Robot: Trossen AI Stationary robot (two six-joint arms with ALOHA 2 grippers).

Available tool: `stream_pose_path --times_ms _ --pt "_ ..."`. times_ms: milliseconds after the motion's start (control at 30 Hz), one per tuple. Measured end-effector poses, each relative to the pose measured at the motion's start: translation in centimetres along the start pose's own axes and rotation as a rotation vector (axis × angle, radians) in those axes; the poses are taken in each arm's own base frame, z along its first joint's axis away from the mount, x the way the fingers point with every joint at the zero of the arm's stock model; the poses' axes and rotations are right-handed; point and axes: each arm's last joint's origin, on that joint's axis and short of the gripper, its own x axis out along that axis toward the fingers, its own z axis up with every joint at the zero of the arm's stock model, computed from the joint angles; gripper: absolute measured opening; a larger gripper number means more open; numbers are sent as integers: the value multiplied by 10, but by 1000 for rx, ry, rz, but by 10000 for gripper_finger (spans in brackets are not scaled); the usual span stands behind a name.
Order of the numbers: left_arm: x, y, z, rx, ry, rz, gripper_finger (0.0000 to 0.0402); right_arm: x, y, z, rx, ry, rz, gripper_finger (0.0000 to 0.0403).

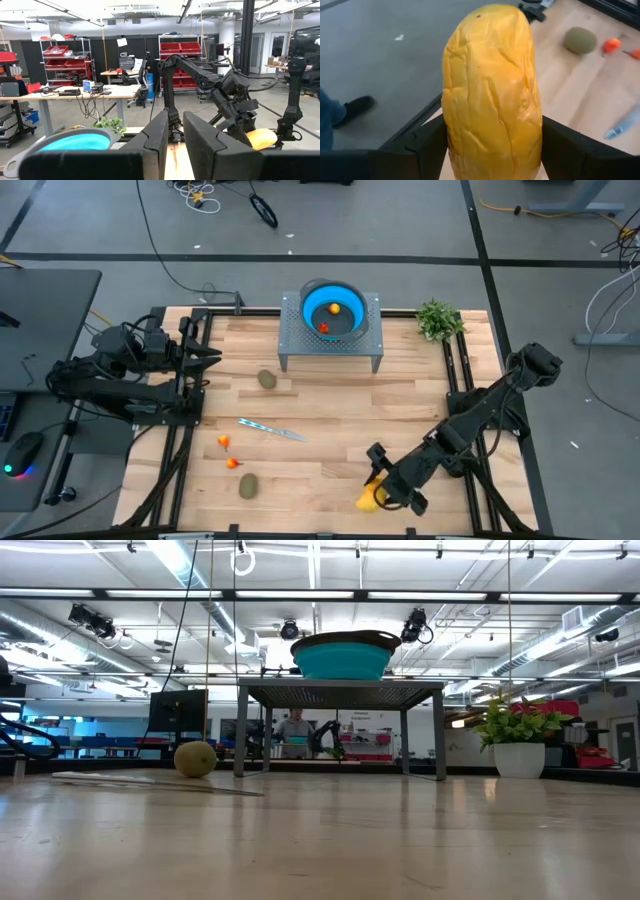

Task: Pick & Place Fruit
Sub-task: Put the mango into the blue bin

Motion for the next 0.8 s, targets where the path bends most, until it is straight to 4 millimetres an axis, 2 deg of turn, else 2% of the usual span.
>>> stream_pose_path --times_ms 200,367,567,800 --pt "0 0 0 0 0 0 68 0 -27 -3 203 3 -164 270" --pt "0 0 0 0 0 0 67 -4 -48 -5 265 -4 -211 270" --pt "0 0 0 0 0 0 68 -18 -76 -2 324 -78 -290 270" --pt "0 0 0 0 0 0 67 -48 -112 -5 381 -143 -402 270"
